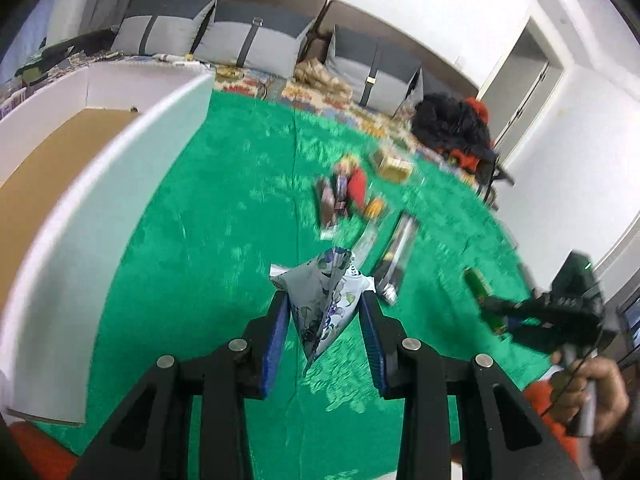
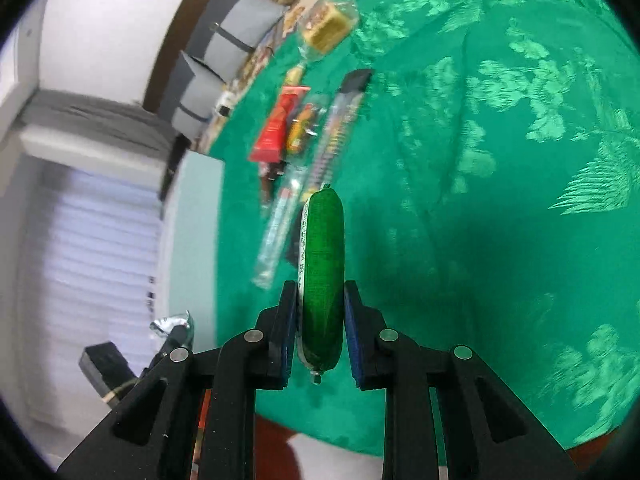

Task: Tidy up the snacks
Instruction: 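Carry both snacks into the white box and open both tools, then bring both tools back over the green cloth beside the snacks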

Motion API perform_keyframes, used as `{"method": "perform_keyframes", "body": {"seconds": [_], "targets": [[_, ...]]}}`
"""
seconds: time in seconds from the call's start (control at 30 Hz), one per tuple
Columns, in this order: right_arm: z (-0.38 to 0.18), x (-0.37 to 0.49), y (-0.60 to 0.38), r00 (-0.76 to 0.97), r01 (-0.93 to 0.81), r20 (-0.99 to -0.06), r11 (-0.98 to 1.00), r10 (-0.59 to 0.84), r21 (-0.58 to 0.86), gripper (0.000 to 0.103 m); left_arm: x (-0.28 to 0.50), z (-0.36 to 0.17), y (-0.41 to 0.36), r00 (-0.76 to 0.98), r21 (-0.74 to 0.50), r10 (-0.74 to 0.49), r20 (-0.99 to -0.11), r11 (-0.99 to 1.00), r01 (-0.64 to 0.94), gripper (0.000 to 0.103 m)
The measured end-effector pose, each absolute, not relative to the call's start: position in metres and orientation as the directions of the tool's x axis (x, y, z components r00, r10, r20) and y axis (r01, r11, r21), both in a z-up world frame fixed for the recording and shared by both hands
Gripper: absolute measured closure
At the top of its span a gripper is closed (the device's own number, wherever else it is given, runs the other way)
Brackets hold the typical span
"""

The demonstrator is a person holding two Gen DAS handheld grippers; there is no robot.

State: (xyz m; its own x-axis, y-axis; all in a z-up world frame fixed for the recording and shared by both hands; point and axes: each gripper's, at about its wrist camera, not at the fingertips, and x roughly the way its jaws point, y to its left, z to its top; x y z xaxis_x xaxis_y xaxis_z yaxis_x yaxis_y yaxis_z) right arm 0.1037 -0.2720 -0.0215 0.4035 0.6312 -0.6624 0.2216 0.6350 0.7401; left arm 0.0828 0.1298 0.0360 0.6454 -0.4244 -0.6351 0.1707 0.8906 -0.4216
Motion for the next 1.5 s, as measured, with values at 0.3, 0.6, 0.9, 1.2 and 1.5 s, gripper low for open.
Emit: {"method": "perform_keyframes", "body": {"seconds": [0.3, 0.6, 0.9, 1.2, 1.5], "targets": [[0.060, 0.157, -0.147, 0.375, -0.022, -0.518, 0.566, 0.769, 0.824, 0.080, 0.087, 0.126, 0.237, 0.787, -0.467, -0.374, -0.492, 0.875, 0.124, 0.068], [0.100, 0.220, 0.073, 0.182, -0.278, -0.475, 0.508, 0.861, 0.815, 0.080, 0.108, 0.097, 0.366, 0.769, -0.318, -0.100, -0.631, 0.938, -0.139, 0.068], [0.064, 0.219, 0.159, 0.177, -0.378, -0.686, 0.692, 0.706, 0.615, 0.047, 0.104, 0.027, 0.403, 0.634, -0.181, 0.079, -0.769, 0.925, -0.335, 0.003], [0.033, 0.173, 0.002, 0.486, -0.317, -0.796, 0.922, 0.361, 0.224, 0.036, 0.076, 0.054, 0.340, 0.720, -0.265, -0.007, -0.694, 0.932, -0.246, 0.003], [-0.032, 0.086, -0.225, 0.569, 0.018, -0.819, 0.997, -0.069, -0.072, 0.036, 0.070, 0.064, 0.162, 0.676, -0.283, -0.276, -0.684, 0.954, 0.103, 0.002]]}}
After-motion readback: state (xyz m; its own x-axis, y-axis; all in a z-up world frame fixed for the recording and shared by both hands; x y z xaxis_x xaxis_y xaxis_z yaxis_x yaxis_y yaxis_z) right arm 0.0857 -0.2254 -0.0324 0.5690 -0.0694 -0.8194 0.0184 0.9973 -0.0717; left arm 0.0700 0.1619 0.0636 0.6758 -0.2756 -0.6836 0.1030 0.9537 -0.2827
